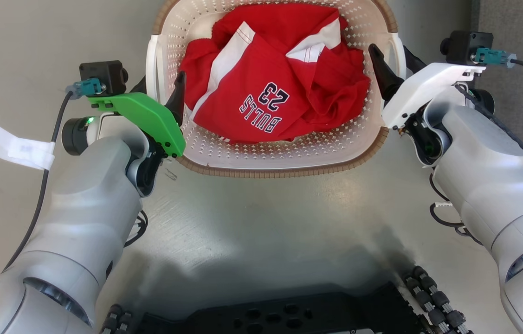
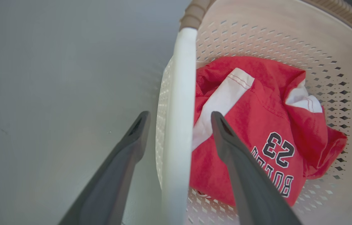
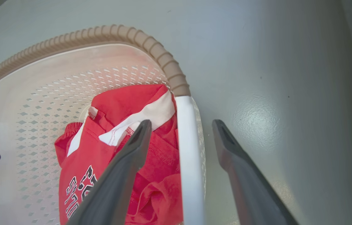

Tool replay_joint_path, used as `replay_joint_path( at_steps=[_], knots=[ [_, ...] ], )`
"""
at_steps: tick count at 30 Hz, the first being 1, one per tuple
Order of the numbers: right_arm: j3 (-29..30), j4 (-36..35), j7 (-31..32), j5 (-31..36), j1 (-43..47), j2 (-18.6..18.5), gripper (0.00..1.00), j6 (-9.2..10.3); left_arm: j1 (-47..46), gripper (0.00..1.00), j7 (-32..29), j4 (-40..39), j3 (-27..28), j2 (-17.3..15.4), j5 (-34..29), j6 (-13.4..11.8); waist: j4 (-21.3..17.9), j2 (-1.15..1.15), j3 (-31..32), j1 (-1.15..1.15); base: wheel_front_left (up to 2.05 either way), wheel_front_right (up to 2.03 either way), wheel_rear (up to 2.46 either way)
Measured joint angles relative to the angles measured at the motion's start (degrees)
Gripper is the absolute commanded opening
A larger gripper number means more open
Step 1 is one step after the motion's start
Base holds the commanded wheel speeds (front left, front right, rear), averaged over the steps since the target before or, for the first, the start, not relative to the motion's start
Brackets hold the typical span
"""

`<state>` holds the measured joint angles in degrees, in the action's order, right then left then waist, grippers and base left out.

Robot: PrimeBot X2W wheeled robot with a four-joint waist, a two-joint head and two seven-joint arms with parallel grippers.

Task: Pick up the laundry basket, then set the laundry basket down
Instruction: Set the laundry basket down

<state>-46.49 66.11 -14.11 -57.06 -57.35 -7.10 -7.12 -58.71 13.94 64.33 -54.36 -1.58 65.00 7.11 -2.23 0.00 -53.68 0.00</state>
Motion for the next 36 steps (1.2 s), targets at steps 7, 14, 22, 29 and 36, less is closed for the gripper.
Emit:
replay_joint_path(
  at_steps=[7, 14, 22, 29, 36],
  knots=[
    [-0.3, 0.5, 0.0, 0.0, 0.0, 0.2, 1.00, 0.00, 0.1, 1.00, 0.0, 0.8, -0.7, 0.0, 1.5, 0.0, 0.0, 0.00, 1.5, 0.00, 0.00, 0.00, 0.00],
    [-0.3, 0.9, -0.1, -0.5, 0.5, 0.3, 1.00, 0.00, 0.6, 1.00, 0.0, 1.9, -1.1, 0.0, 1.7, 0.0, 0.0, 0.00, 4.6, 0.00, 0.00, 0.00, 0.00],
    [-0.3, 1.0, -0.1, -1.0, 2.9, 0.6, 1.00, 0.00, 3.4, 1.00, 0.3, 2.9, -1.2, 0.0, 1.9, 0.0, -0.2, 0.00, 8.8, 0.00, 0.00, 0.00, 0.00],
    [-0.7, 0.4, -0.1, -1.0, 5.2, 0.8, 1.00, 0.00, 4.9, 1.00, 0.3, 3.2, -1.6, 0.0, 1.3, 0.0, -0.4, 0.00, 13.6, 0.00, 0.00, 0.00, 0.00],
    [-0.4, -2.6, -0.1, -0.9, 6.2, 0.2, 1.00, 0.00, 5.8, 1.00, 0.3, 1.0, 0.3, -0.9, 1.0, 0.0, -0.6, 0.00, 19.0, 0.00, 0.00, 0.00, 0.00]
  ],
)
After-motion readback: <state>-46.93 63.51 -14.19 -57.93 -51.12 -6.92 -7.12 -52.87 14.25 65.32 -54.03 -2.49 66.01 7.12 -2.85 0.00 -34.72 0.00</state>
